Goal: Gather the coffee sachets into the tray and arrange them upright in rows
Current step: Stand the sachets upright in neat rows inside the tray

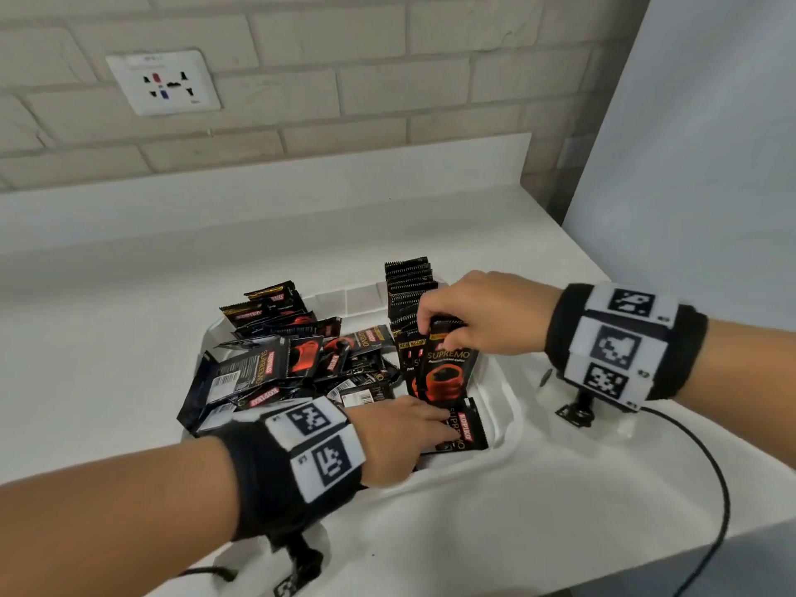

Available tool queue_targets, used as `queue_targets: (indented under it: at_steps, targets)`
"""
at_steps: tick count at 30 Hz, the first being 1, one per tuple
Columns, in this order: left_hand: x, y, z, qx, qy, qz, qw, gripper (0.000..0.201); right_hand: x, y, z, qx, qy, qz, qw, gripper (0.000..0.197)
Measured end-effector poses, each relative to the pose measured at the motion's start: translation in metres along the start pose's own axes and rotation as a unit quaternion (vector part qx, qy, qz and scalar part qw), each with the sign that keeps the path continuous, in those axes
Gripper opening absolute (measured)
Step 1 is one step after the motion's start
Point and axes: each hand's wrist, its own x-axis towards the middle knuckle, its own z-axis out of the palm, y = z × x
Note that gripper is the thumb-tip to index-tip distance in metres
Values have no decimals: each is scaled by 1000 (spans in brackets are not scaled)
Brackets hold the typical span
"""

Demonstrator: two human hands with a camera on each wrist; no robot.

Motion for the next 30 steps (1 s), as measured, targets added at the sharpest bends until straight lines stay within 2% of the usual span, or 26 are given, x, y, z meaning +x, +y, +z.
queue_targets:
  at_steps: [6,9,11,15,19,22,25,27,30]
  targets:
    - [7,-2,3,-26,-14,5,1000,48,12,-10,5,-72,-34,-33,996,28]
    - [7,-5,0,-87,-7,-2,996,45,15,-14,7,-113,-51,-59,991,27]
    - [5,-9,-3,-142,19,-25,989,46,18,-16,10,-142,-52,-76,986,25]
    - [1,-17,-9,-230,120,-71,963,40,21,-20,15,-196,-18,-90,976,26]
    - [5,-20,-11,-266,123,-79,953,40,16,-23,20,-196,-12,-97,976,28]
    - [12,-22,-7,-308,122,-87,940,40,15,-17,17,-124,18,-79,989,35]
    - [16,-26,-2,-358,134,-90,920,40,9,-4,6,35,71,3,997,48]
    - [18,-27,1,-377,157,-98,907,38,1,3,0,199,132,61,969,49]
    - [23,-26,5,-439,187,-106,872,31,-10,12,3,413,199,127,880,43]
